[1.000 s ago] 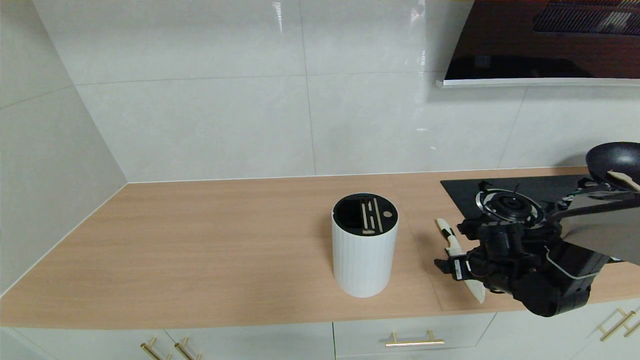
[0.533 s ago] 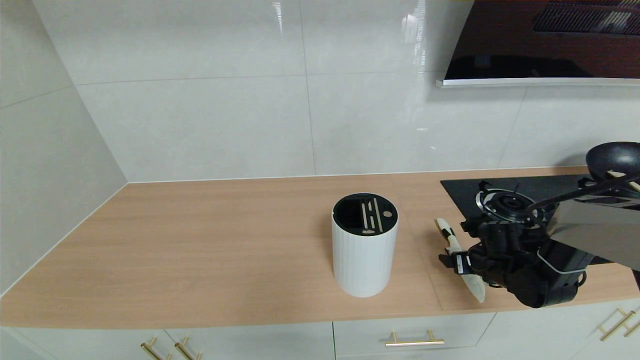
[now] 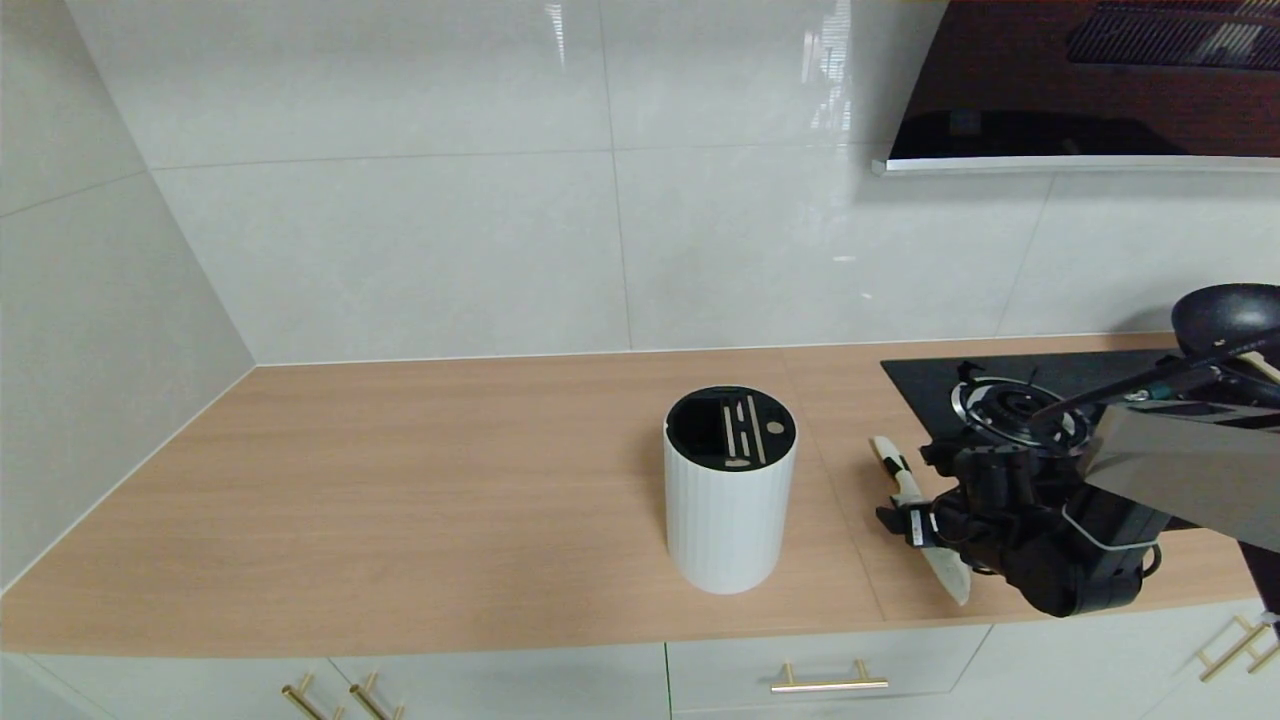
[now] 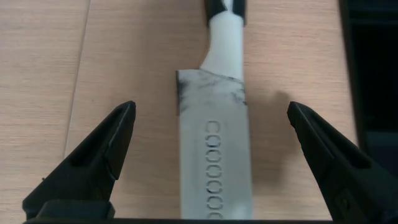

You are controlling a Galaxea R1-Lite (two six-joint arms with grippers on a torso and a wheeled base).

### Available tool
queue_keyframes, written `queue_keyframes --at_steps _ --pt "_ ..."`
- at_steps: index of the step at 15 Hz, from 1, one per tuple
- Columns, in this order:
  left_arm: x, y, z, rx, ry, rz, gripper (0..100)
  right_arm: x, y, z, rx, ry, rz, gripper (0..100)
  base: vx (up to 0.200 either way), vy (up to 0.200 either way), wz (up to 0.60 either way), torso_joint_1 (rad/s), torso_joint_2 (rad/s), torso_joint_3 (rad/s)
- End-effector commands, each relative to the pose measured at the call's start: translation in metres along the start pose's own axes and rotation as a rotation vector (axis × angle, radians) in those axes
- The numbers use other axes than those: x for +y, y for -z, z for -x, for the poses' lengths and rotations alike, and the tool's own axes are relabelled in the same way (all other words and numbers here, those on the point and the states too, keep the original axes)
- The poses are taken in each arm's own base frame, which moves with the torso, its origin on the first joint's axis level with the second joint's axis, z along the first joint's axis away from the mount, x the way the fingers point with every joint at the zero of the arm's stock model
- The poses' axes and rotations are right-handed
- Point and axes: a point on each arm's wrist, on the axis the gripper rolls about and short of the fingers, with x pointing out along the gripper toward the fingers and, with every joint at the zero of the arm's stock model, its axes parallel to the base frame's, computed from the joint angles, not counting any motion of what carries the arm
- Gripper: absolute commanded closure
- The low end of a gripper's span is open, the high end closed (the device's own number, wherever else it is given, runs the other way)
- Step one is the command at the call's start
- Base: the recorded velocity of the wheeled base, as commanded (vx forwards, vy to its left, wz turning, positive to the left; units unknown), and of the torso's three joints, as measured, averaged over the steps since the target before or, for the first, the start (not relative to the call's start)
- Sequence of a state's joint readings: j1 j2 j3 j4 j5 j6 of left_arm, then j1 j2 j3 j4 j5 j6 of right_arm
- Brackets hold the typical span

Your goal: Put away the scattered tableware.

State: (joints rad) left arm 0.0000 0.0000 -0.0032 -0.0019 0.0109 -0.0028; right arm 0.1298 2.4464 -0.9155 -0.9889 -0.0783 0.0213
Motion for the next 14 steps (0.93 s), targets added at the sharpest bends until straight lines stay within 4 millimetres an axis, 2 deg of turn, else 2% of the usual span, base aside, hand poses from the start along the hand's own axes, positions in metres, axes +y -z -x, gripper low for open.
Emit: queue_keyframes --at_steps 1,12,13,14 --pt "0.0 -0.0001 -0.0001 0.001 -0.001 0.0 0 -0.0002 0.0004 -0.0024 -0.002 0.002 -0.002 0 0.0 0.0 0.0 0.0 0.0 0.0" --pt "0.0 0.0 -0.0001 0.002 0.0 0.0 0 -0.0009 0.0049 -0.0121 0.001 0.01 -0.004 0 0.0 0.0 0.0 0.0 0.0 0.0" --pt "0.0 -0.0001 -0.0001 0.001 0.0 0.0 0 -0.0009 0.0049 -0.0121 0.001 0.01 -0.004 100 0.0 0.0 0.0 0.0 0.0 0.0" --pt "0.0 0.0 -0.0001 0.002 0.0 0.0 0 -0.0009 0.0049 -0.0121 0.001 0.01 -0.004 100 0.0 0.0 0.0 0.0 0.0 0.0"
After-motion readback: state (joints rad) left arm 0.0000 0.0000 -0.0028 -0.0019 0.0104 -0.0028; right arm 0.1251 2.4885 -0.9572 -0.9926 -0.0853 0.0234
